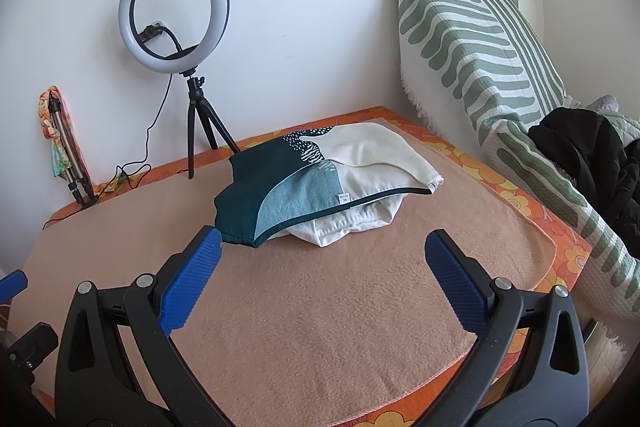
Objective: Fold small clothes
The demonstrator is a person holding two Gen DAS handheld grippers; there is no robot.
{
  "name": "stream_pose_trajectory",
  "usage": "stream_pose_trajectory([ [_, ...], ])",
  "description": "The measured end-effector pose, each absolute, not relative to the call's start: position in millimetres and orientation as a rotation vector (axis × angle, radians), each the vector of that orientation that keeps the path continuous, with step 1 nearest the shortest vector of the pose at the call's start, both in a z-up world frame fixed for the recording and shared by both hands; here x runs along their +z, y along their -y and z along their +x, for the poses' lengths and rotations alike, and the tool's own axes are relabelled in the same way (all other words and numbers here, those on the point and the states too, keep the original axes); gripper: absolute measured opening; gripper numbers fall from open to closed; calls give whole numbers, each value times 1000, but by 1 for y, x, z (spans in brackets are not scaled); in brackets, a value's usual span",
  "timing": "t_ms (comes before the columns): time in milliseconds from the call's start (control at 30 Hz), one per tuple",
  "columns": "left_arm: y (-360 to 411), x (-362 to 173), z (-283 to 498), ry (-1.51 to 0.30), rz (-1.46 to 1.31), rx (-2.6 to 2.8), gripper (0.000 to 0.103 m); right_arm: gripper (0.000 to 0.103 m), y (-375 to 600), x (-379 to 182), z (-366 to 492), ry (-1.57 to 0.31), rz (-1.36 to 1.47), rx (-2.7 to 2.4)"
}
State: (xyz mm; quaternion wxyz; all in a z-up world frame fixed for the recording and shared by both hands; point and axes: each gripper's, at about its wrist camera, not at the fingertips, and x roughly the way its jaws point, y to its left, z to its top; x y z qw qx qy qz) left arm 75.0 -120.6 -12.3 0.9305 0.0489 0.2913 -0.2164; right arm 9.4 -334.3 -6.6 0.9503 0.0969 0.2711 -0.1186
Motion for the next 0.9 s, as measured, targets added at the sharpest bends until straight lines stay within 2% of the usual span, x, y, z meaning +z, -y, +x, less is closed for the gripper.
stream_pose_trajectory([
  [900, 113, -13, 76, -609, 104, -423, 103, 103, 323, -8, 15, -561, 193, -208],
])
